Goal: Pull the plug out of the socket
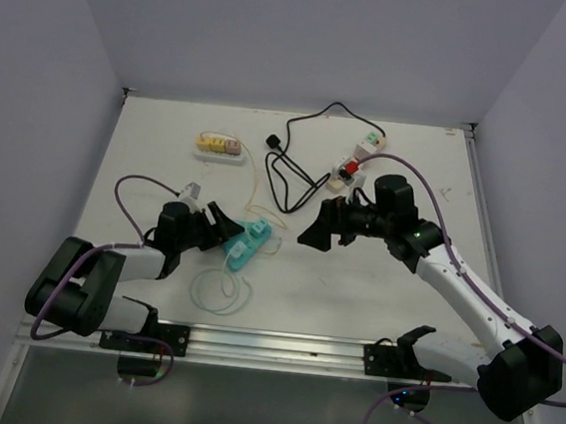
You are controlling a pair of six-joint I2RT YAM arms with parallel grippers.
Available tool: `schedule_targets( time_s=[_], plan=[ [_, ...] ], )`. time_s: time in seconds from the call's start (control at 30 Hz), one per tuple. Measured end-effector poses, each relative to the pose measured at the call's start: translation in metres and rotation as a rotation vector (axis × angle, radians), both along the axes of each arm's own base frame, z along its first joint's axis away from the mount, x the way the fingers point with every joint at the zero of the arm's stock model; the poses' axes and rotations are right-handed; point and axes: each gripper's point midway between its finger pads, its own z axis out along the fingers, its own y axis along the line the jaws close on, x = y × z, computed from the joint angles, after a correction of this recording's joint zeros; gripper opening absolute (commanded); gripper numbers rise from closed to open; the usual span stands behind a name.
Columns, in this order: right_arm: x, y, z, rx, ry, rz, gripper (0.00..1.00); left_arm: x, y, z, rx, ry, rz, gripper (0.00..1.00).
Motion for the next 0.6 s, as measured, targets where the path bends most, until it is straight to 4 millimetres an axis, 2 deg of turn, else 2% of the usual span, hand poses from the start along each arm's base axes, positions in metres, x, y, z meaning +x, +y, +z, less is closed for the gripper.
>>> schedule_targets(
  time_s=[0.1,0.27,0.37,0.4,0.53,0.6],
  plan=[
    [-0.005,0.005,-0.007,-0.009,0.018,0.018,0.99,0.000,-0.003,-0.002,-0.015,-0.008,-0.010,0.65],
    [-0.009,0.017,-0.012,-0.011,0.020,0.043,0.99,-0.007,-0.005,-0.006,-0.046,0.009,-0.019,0.43],
    [-0.013,0.027,-0.018,-0.022,0.033,0.055,0.99,-0.010,-0.008,-0.003,-0.073,0.015,-0.022,0.31],
    [-0.014,0.032,-0.021,-0.028,0.041,0.058,0.99,-0.011,-0.008,-0.002,-0.077,0.019,-0.021,0.23],
    [-0.019,0.049,-0.035,-0.057,0.081,0.030,0.99,-0.015,-0.007,0.008,-0.081,0.010,-0.016,0.05],
    [-0.019,0.056,-0.043,-0.071,0.115,-0.007,0.99,-0.016,-0.004,0.013,-0.072,-0.001,-0.004,0.00]
  ],
)
